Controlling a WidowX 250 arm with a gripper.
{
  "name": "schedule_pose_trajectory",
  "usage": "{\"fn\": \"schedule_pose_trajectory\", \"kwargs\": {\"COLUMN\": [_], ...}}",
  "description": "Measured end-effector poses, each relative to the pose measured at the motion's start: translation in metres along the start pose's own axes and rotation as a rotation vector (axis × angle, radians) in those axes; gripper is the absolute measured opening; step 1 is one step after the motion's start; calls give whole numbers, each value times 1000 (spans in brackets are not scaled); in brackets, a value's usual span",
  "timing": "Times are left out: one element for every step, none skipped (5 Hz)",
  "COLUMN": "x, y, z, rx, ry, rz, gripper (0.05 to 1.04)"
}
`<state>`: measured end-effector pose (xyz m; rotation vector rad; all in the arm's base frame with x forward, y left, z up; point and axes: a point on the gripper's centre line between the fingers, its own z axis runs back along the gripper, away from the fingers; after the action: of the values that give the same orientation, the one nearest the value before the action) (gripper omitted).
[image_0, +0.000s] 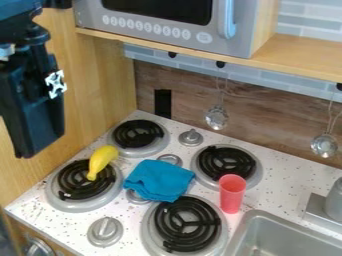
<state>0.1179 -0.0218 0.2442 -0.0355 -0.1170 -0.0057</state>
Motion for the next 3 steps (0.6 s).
{"fn": "schedule_pose_trajectory", "kwargs": {"x": [0,29,61], "y": [0,-2,9], "z": [-2,-25,-54], "rx": [1,7,14], "ry": [-3,-61,-158], "rz": [-3,-43,-63], "gripper": [1001,1001,1001]}}
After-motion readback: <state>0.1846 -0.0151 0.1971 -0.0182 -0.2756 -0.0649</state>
